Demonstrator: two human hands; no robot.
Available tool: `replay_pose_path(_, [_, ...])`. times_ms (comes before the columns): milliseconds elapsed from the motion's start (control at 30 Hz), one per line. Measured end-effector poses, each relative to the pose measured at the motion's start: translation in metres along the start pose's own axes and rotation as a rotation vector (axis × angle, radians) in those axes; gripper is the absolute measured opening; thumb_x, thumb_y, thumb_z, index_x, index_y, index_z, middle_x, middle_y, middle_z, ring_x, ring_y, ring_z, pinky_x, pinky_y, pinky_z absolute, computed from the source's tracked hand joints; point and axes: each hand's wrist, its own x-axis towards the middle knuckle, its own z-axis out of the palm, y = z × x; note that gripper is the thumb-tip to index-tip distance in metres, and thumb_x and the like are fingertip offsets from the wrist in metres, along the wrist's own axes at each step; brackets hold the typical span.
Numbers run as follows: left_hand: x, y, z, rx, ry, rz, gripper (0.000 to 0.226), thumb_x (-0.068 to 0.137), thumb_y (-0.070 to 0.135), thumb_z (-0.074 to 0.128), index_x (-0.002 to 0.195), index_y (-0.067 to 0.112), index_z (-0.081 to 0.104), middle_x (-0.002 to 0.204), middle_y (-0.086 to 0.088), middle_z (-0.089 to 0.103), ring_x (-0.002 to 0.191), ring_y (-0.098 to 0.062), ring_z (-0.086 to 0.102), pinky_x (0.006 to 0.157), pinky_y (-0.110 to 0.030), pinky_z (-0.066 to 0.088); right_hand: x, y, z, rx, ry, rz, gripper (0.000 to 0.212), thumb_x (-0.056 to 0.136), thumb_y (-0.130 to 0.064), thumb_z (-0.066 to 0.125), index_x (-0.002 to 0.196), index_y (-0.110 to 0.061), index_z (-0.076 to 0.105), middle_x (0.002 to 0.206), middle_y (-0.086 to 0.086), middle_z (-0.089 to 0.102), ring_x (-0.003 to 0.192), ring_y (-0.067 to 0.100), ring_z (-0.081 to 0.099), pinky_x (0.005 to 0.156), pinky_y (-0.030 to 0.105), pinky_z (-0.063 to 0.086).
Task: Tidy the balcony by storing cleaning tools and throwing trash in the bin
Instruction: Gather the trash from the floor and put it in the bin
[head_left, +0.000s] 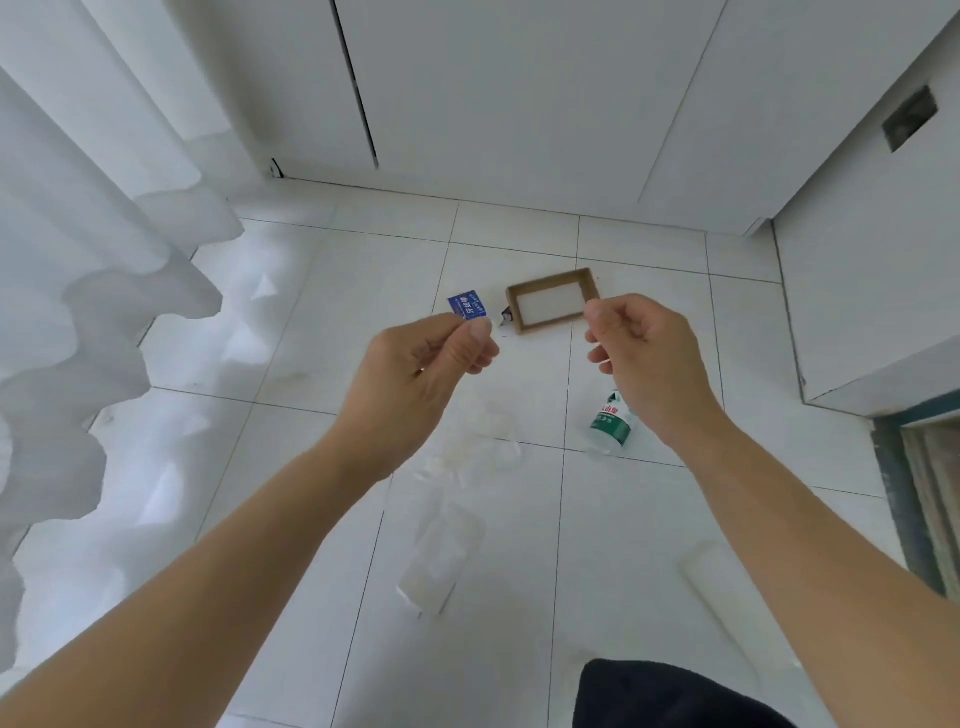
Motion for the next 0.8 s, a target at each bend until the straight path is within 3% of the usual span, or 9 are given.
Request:
replay_pose_path(233, [0.045,-0.076,0.075,0.081,-0.046,0.147,0.035,0.096,0.031,0.048,0.078,0.010,0.068,0.074,0.003,0.068,0.072,-0.003,0.062,0.072,-0.009,0.046,0.040,0.089,0.012,0.046,0.077,-0.089,0.023,0.094,-0.035,0.052,0.091,-0.014,0.062,0.084,0.006,0.066,0.074,0.021,0.064,0.078,0.039,0.054])
replay_pose_path(467, [0.087,-0.033,0.120,0.131,-0.102,0.171,0.037,0.096,0.034,0.047,0.081,0.008,0.069,0.076,0.002,0.068,0.071,-0.001,0.062,0.069,-0.010,0.048,0.053,0.092,-0.045,0.085,0.099,-0.047,0.018,0.093,-0.037,0.053,0.087,-0.022,0.061,0.083,0.003,0.066,0.077,0.023,0.066,0.078,0.040,0.054])
replay_pose_path(567, [0.113,-0.022,0.129,0.182,-0.121,0.139,0.037,0.096,0.038,0.047,0.081,0.012,0.069,0.076,0.004,0.068,0.072,-0.002,0.062,0.070,-0.017,0.049,0.069,0.091,-0.066,0.107,0.145,-0.012,0.018,0.091,-0.038,0.054,0.087,-0.022,0.061,0.085,0.002,0.066,0.083,0.025,0.065,0.079,0.040,0.054])
replay_pose_path(667, [0.141,-0.030,0.135,0.225,-0.119,0.141,0.038,0.096,0.041,0.046,0.081,0.014,0.068,0.078,0.000,0.069,0.076,-0.011,0.064,0.071,-0.026,0.051,0.092,0.106,-0.059,0.077,0.158,0.015,0.023,0.091,-0.041,0.054,0.094,-0.019,0.061,0.084,0.000,0.064,0.084,0.024,0.065,0.074,0.034,0.053])
replay_pose_path(800, [0.186,-0.082,0.153,0.297,-0.165,0.124,0.037,0.095,0.039,0.048,0.084,0.010,0.067,0.080,-0.003,0.069,0.080,-0.020,0.064,0.080,-0.035,0.051,0.129,0.150,-0.026,0.032,0.161,0.132,0.045,0.090,-0.047,0.054,0.118,-0.012,0.053,0.088,-0.001,0.058,0.087,0.021,0.060,0.072,0.027,0.043])
